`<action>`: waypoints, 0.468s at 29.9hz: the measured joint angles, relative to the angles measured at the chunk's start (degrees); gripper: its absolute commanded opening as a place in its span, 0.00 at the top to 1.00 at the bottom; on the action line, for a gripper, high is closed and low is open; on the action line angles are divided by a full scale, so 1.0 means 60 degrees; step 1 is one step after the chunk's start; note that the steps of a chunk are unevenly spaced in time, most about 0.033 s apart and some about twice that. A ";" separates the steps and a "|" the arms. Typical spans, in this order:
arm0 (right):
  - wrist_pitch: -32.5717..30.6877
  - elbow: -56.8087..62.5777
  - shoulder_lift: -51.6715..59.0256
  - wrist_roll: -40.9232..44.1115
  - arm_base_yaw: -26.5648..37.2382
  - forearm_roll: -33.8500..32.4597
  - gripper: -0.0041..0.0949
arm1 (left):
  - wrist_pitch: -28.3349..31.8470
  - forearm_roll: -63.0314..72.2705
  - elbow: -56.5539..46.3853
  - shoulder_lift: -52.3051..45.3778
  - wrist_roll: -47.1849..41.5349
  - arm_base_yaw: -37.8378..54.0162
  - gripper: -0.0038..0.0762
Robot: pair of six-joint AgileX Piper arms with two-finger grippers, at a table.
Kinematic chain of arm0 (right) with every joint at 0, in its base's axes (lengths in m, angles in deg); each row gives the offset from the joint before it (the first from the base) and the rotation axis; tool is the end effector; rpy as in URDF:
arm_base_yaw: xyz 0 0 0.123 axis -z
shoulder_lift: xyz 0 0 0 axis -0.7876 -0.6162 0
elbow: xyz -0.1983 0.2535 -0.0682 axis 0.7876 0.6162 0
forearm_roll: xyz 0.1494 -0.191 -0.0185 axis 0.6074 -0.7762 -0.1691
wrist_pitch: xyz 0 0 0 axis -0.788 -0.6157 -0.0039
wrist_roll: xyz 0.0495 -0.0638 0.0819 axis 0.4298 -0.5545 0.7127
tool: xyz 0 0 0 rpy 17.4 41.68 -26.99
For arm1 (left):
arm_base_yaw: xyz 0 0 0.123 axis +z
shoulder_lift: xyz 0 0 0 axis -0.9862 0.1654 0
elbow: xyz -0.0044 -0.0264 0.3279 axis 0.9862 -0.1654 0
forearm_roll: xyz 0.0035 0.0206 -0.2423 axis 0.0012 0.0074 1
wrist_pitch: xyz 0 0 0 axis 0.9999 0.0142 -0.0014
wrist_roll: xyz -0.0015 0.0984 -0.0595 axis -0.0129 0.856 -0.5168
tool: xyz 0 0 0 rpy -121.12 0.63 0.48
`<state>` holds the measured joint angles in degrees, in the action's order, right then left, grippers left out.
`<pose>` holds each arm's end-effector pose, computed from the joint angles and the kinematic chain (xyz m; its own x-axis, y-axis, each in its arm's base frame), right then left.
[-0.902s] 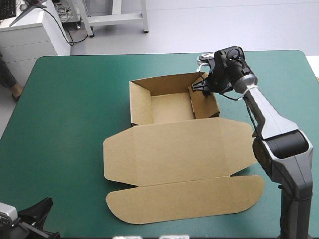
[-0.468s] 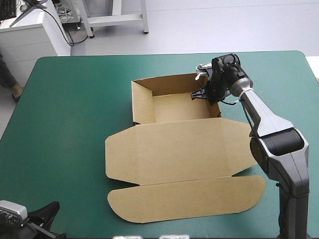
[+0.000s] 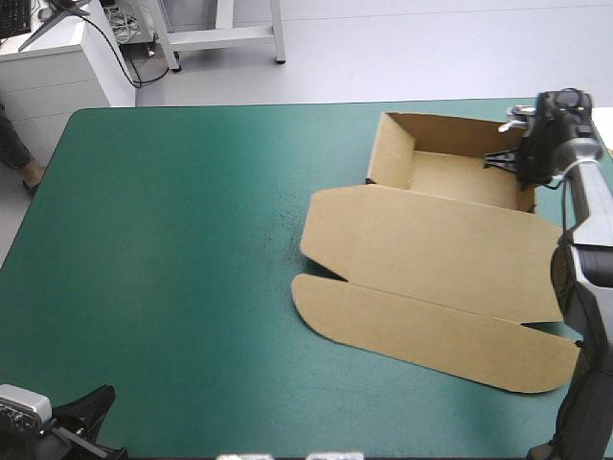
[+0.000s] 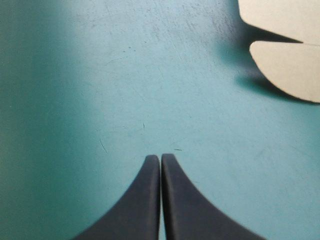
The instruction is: Fold the box
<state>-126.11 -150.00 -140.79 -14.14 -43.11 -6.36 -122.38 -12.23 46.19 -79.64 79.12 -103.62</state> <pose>0.4775 -0.0861 0.2914 -0.9288 0.1814 -0.3232 0.2191 0.9721 -0.0839 -0.0367 0.0193 0.2610 -0.4813 0.0285 -0.8761 0.2943 0.9467 -0.1308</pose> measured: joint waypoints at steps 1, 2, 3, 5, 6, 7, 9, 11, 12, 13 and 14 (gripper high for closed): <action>0.0000 0.0000 0.0000 -0.0023 0.0408 -0.0023 0.98 | 0.0000 0.0000 0.0000 0.0000 0.0000 0.0000 0.96; 0.0000 0.0000 0.0000 -0.0032 0.0800 -0.0047 0.98 | 0.0000 0.0000 0.0000 0.0000 0.0000 0.0000 0.96; -0.0010 0.0000 0.0000 -0.0045 0.1102 -0.0070 0.98 | 0.0000 0.0000 0.0000 0.0000 0.0000 0.0000 0.96; -0.0019 0.0000 0.0000 -0.0101 0.1792 -0.0103 0.98 | 0.0000 0.0000 0.0000 0.0000 0.0000 0.0000 0.96; -0.0019 0.0000 0.0000 -0.0124 0.2036 -0.0122 0.98 | 0.0000 0.0000 0.0000 0.0000 0.0000 0.0000 0.96; -0.0019 0.0000 0.0000 -0.0145 0.2323 -0.0122 0.98 | 0.0000 0.0000 0.0000 0.0000 0.0000 0.0000 0.96; -0.0027 0.0000 0.0000 -0.0147 0.2768 -0.0122 0.98 | 0.0000 0.0000 0.0000 0.0000 0.0000 0.0000 0.96; -0.0027 0.0000 0.0000 -0.0169 0.3133 -0.0049 0.98 | 0.0012 0.0000 0.0000 0.0000 0.0000 0.0000 0.96; -0.0027 0.0000 0.0000 -0.0176 0.3264 -0.0012 0.98 | 0.0042 0.0000 0.0000 0.0000 0.0000 0.0000 0.96; -0.0038 0.0000 0.0000 -0.0176 0.3362 0.0055 0.97 | 0.0078 0.0000 0.0000 0.0000 0.0000 0.0000 0.96; -0.0038 0.0000 0.0000 -0.0176 0.3430 0.0138 0.97 | 0.0081 0.0000 0.0000 0.0000 0.0000 0.0000 0.96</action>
<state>-126.34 -150.00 -140.79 -15.19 -22.53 -5.53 -121.89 -12.23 46.19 -79.64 79.12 -103.62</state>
